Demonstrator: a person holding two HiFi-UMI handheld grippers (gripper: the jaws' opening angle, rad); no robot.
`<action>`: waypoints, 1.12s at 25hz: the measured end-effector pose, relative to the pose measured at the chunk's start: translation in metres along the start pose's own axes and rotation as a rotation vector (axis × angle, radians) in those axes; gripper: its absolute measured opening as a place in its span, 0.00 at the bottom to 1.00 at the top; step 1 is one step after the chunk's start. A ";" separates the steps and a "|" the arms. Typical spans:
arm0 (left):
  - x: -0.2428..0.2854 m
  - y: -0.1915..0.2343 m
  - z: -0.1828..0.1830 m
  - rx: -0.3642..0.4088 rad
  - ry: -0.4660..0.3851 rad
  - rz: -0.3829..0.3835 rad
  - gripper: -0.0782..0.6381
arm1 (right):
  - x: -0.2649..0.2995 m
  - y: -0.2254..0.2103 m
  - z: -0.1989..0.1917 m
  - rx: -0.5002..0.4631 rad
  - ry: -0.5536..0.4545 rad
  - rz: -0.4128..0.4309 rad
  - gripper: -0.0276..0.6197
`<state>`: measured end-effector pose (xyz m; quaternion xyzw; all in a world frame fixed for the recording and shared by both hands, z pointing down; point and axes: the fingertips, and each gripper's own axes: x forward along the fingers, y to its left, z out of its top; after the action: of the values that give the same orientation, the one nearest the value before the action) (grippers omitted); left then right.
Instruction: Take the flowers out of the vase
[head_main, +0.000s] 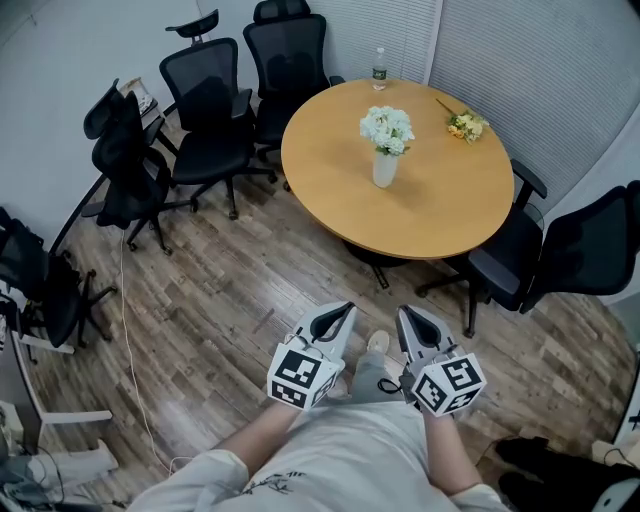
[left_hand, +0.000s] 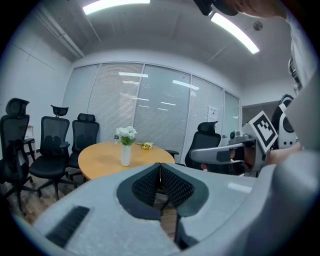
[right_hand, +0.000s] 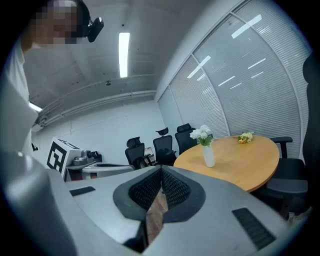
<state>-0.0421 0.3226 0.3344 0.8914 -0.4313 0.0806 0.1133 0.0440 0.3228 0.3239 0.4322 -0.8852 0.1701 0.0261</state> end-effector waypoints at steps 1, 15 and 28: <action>0.004 0.003 -0.001 -0.001 0.005 -0.002 0.12 | 0.003 -0.003 0.001 0.001 -0.001 0.000 0.05; 0.135 0.085 0.040 0.004 -0.006 0.028 0.12 | 0.116 -0.107 0.063 -0.050 -0.033 0.028 0.05; 0.250 0.141 0.080 -0.007 0.002 0.066 0.12 | 0.204 -0.199 0.109 -0.084 0.012 0.083 0.05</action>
<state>0.0045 0.0288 0.3359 0.8764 -0.4605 0.0836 0.1138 0.0813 0.0206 0.3161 0.3927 -0.9085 0.1366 0.0426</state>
